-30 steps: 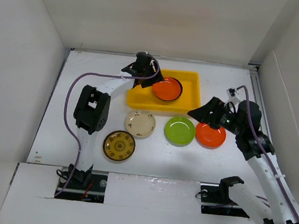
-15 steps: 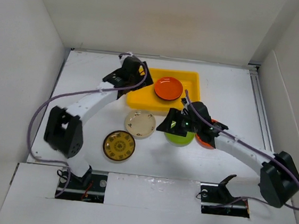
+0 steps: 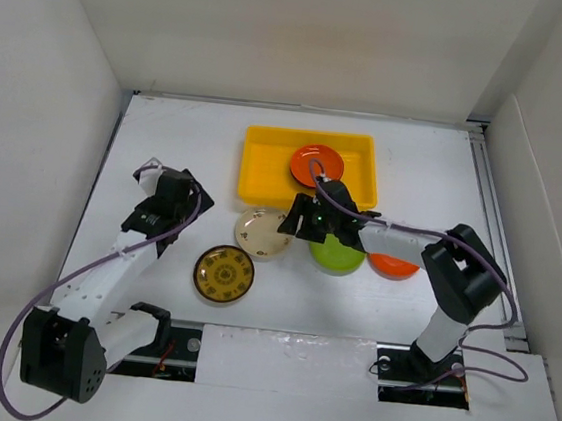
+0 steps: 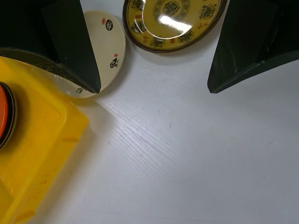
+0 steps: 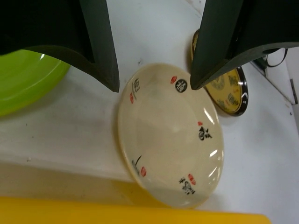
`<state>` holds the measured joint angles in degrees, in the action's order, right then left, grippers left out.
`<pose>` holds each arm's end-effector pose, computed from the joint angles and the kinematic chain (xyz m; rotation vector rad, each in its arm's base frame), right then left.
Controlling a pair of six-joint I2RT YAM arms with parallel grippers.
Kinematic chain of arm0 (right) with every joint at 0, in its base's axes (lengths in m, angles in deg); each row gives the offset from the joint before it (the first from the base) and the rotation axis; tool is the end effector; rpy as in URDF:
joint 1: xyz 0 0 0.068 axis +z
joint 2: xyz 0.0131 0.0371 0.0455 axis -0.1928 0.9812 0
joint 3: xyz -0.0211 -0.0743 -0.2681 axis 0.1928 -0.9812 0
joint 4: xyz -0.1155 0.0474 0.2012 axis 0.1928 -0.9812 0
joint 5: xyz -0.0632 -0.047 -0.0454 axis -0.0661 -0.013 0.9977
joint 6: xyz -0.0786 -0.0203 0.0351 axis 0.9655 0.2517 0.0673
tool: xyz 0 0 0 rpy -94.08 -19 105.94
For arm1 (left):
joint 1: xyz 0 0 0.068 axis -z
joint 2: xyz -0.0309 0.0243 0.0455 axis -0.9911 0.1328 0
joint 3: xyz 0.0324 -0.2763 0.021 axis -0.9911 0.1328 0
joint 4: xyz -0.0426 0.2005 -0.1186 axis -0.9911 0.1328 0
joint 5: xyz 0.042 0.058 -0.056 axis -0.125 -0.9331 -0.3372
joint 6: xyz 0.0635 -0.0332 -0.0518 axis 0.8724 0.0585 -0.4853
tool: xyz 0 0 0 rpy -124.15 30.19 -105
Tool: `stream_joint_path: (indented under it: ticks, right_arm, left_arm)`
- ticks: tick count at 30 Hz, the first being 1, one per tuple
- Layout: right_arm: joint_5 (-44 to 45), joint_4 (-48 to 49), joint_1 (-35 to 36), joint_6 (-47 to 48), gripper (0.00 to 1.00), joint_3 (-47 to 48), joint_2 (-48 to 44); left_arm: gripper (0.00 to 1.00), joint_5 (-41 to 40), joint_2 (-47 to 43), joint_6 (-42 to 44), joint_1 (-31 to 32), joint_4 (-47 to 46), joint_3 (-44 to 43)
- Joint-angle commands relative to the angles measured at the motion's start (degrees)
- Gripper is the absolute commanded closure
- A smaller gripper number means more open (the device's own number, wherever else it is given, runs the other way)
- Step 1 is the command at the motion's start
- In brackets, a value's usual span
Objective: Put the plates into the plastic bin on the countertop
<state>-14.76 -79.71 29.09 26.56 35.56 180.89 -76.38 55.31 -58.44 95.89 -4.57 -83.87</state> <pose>0.2751 0.2525 0.1754 -0.0254 2.4764 0.9350 0.2280 -0.0307 0.2452 -0.7726 2.0557 -0.2492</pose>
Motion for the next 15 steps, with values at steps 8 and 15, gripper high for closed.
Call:
stream_joint_path:
  ticks: [8,15]
  right_arm:
    - [5.91,3.76,0.4,-3.47,0.41,3.42,5.73]
    - [4.85,3.76,0.4,-4.52,0.72,3.95,7.41]
  left_arm:
    - [0.0,-2.54,-8.53,-4.07,2.04,2.73,6.77]
    - [0.0,-2.01,-7.91,-4.08,2.04,2.73,6.78]
